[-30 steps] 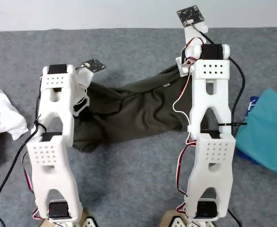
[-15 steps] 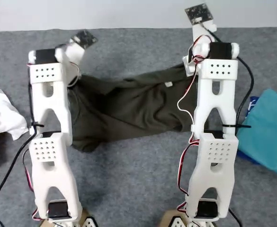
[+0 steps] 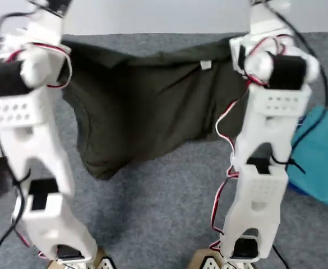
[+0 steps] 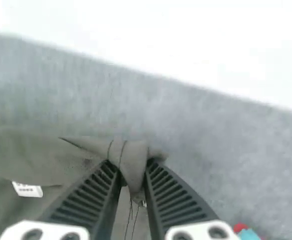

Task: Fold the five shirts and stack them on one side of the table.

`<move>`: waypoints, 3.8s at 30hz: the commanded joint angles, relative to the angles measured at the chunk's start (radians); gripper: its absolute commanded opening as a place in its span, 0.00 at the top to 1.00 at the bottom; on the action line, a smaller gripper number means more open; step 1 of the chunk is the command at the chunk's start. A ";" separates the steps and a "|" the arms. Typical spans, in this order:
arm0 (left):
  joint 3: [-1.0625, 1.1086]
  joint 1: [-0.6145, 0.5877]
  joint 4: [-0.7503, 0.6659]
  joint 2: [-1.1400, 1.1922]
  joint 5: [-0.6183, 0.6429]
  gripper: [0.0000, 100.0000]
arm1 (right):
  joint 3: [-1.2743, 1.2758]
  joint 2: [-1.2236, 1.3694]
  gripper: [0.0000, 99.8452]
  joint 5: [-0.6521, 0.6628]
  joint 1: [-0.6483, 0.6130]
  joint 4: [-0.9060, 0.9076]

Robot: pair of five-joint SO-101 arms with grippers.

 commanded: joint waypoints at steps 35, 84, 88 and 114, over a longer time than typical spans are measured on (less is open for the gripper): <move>-0.028 0.003 0.043 -0.720 0.002 1.00 | 0.980 -1.050 0.99 0.031 0.010 0.039; 0.211 0.009 -0.887 0.189 0.052 1.00 | 1.274 -0.384 0.99 -0.009 0.050 -0.986; 0.081 0.023 -0.884 0.279 0.052 1.00 | 1.274 -0.380 0.99 -0.009 0.050 -1.027; -0.125 0.057 0.002 0.393 -0.124 1.00 | 1.280 -0.334 0.99 0.083 0.059 -0.740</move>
